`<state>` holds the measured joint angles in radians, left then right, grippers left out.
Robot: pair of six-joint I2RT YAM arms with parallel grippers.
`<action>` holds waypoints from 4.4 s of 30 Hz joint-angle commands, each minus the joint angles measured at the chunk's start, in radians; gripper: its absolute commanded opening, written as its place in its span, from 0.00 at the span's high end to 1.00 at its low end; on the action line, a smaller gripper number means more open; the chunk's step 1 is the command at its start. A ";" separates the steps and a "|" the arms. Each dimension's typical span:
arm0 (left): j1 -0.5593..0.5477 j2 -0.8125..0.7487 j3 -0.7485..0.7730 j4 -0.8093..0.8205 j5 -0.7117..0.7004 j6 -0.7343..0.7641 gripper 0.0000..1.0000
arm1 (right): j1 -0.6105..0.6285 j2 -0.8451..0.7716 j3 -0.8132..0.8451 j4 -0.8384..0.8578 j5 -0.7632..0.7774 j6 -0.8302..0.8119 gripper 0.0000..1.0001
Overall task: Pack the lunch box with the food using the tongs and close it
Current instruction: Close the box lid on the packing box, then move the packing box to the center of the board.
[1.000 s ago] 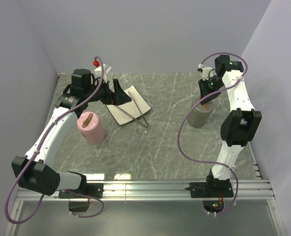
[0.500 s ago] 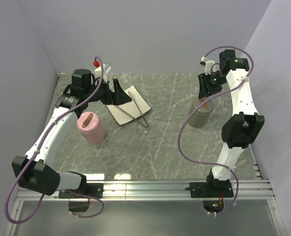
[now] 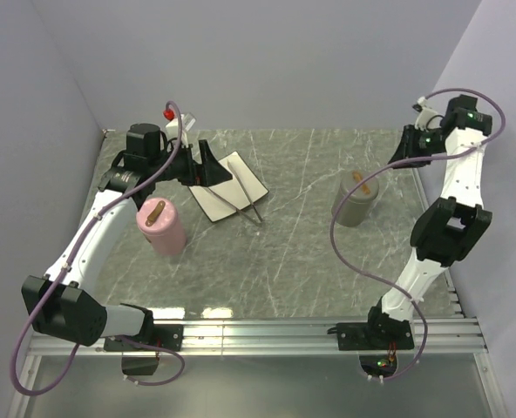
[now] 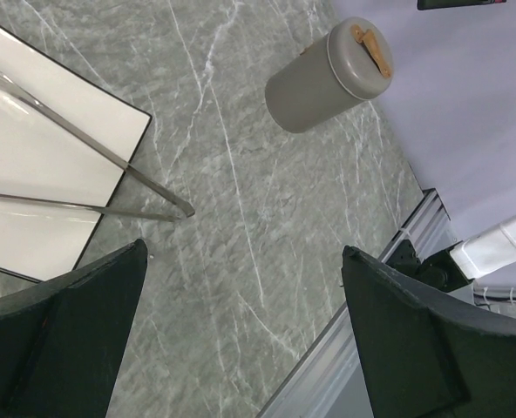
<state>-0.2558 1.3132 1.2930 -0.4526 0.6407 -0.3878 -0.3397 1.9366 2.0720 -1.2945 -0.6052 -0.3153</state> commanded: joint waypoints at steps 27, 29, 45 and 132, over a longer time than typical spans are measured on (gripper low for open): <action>0.078 -0.015 -0.026 0.025 0.005 -0.017 0.01 | -0.032 0.210 -0.438 0.438 -0.189 0.472 0.46; 0.079 -0.020 -0.031 0.029 0.008 -0.019 0.01 | -0.030 0.156 -0.556 0.500 -0.217 0.534 0.46; 0.090 -0.026 -0.050 0.037 0.017 -0.029 0.01 | 0.137 0.107 -0.805 0.574 -0.326 0.481 0.47; 0.763 0.087 -0.228 -0.920 0.139 2.065 0.05 | 0.047 -0.709 -1.208 0.334 -0.246 -1.109 0.30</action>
<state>0.4824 1.4666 1.1191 -1.2106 0.8356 1.2034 -0.3046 1.2953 0.9173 -0.9321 -0.8562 -1.1667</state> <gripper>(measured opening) 0.951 0.698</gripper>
